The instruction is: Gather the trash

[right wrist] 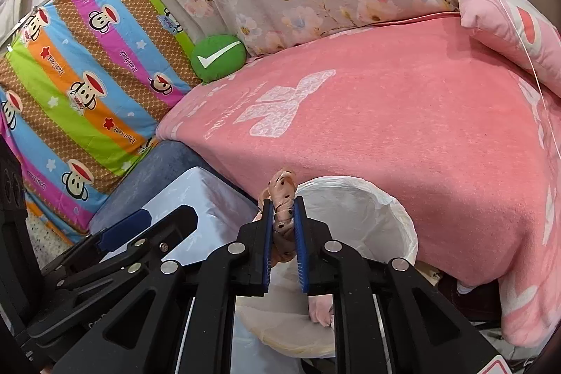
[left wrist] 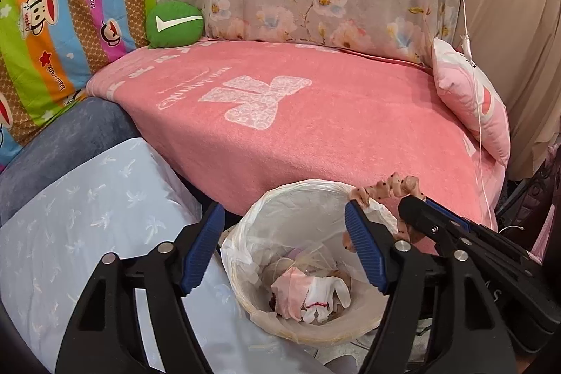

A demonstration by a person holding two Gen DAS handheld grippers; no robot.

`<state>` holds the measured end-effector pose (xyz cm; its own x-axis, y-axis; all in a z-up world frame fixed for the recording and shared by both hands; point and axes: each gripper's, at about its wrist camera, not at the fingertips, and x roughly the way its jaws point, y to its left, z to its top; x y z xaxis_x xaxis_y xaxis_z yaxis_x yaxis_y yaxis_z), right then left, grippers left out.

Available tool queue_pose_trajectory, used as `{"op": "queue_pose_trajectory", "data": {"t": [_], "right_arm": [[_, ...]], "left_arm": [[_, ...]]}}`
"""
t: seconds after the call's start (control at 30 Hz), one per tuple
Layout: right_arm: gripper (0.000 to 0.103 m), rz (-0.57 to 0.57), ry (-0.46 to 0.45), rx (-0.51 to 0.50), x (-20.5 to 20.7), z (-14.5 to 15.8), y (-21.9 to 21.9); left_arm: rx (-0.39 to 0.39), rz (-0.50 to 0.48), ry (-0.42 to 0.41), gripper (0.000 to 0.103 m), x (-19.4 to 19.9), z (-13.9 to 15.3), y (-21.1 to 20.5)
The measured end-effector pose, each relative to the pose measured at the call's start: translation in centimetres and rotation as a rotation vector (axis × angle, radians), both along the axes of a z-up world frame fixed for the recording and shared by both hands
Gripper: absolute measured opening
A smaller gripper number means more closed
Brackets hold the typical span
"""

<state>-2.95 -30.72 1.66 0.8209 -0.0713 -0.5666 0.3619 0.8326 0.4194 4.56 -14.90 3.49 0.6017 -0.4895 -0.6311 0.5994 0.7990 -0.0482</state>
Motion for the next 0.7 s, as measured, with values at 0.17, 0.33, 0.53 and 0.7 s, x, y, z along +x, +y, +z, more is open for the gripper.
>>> {"op": "queue_pose_trajectory", "data": {"t": [0.17,0.33,0.53,0.7], "right_arm": [[0.016,0.002,0.007,-0.008,0.3,0.1,0.0],[0.028,0.012,0.012,-0.015,1.1,0.1,0.3],[0.036,0.035,0.027,-0.028,2.0,0.0,1.2],[0.036,0.063,0.042,-0.036,2.1,-0.3,2.1]], "left_arm": [[-0.015,0.033,0.010,0.078,0.5,-0.1,0.7],[-0.019,0.067,0.011,0.078,0.8,-0.2,1.7],[-0.033,0.111,0.029,0.081,1.3,-0.5,3.3],[-0.044,0.143,0.042,0.082,1.6,-0.8,4.7]]}}
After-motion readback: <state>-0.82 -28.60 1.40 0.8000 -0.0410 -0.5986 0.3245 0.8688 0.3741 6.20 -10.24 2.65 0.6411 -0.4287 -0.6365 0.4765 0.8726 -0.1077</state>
